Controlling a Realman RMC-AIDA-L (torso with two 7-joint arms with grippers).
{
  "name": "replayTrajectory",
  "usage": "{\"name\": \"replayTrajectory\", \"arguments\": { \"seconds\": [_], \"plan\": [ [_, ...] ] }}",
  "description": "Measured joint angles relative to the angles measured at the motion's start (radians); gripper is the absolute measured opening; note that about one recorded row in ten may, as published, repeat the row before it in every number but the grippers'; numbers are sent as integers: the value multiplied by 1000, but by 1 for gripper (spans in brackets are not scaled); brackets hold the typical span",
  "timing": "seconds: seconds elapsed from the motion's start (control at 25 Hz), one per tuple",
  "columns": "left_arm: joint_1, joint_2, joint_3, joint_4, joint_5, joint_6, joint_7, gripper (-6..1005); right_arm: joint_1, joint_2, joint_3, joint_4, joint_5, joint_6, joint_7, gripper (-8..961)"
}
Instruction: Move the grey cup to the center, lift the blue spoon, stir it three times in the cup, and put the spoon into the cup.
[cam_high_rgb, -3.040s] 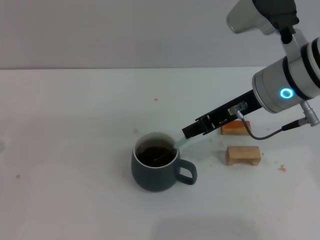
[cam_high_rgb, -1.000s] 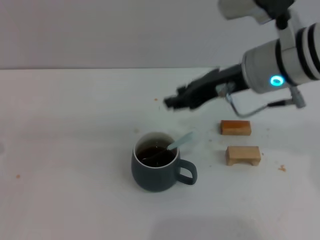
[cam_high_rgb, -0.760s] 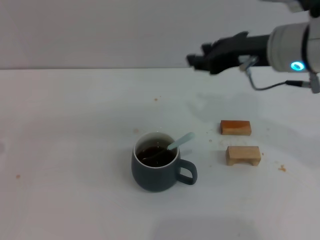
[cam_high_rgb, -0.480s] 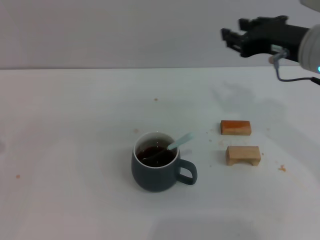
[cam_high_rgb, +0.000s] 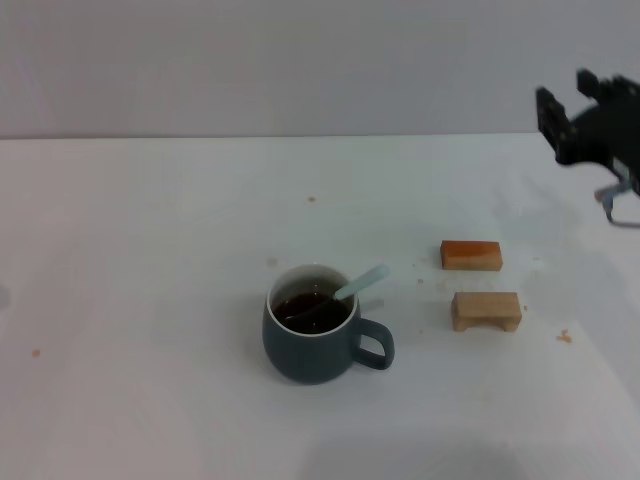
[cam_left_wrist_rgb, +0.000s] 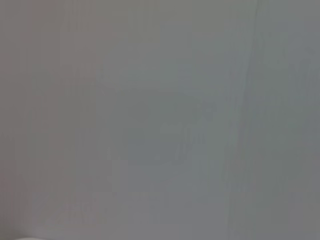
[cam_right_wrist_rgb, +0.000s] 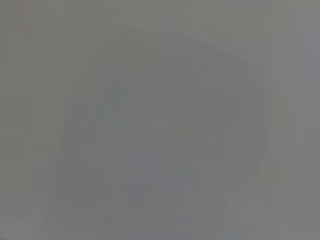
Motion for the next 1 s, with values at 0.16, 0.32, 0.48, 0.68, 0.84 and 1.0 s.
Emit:
{"name": "replayTrajectory", "arguments": {
  "seconds": [0.16,0.32,0.48,0.68,0.84,1.0],
  "plan": [
    [0,-4,2,0,0,-1,0,-2,-15,-4,-119,-170,0,-312,7,423],
    [0,-5,2,-1,0,-1,-1,-2,-1,-6,-187,-284,0,-498,43,417],
    [0,-8,2,-1,0,-1,-1,-2,33,-22,-272,-448,-108,-734,299,405],
    [1,-8,0,-1,0,-1,-2,-2,40,-7,-280,-502,-189,-776,384,398],
    [3,-10,0,2,0,-1,-2,-2,55,-1,-314,-558,-182,-801,395,392],
    [5,-11,-2,3,0,-1,-3,-2,44,-1,-324,-572,-180,-836,420,389]
  ]
}}
